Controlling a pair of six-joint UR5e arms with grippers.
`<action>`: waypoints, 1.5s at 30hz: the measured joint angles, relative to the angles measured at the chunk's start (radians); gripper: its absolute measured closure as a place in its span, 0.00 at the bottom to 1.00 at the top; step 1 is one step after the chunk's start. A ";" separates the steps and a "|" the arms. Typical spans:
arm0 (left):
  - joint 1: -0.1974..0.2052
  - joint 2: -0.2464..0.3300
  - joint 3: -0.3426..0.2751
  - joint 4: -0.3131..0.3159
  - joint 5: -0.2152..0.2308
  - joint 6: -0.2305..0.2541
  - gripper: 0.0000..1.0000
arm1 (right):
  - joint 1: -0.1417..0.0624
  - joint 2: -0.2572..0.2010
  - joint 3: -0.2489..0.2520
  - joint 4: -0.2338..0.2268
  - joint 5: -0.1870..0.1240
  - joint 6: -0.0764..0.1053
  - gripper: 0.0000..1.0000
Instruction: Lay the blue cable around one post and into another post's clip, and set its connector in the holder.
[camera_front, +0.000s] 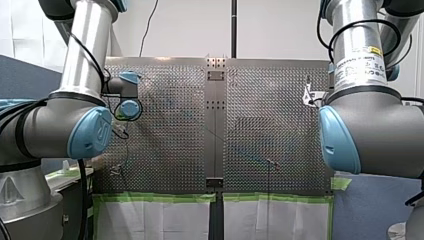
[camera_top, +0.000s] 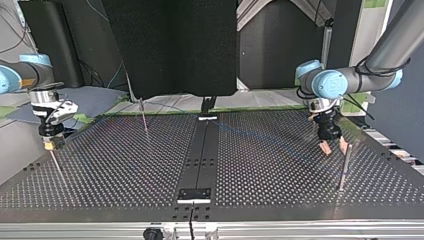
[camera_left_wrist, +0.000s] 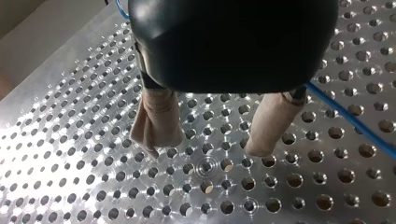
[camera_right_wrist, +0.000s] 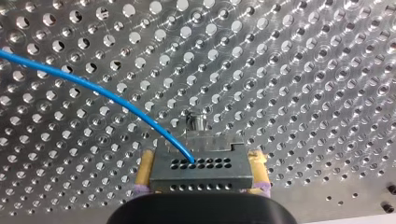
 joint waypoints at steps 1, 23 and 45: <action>0.000 0.000 0.000 0.000 0.000 0.000 0.00 | 0.000 0.000 0.000 -0.001 -0.001 0.003 1.00; 0.000 0.000 0.000 0.000 0.000 0.000 0.00 | -0.001 -0.002 0.001 0.026 0.013 -0.020 0.88; -0.001 0.000 0.000 -0.008 0.000 0.005 0.00 | -0.001 -0.003 0.001 0.025 0.013 -0.020 0.00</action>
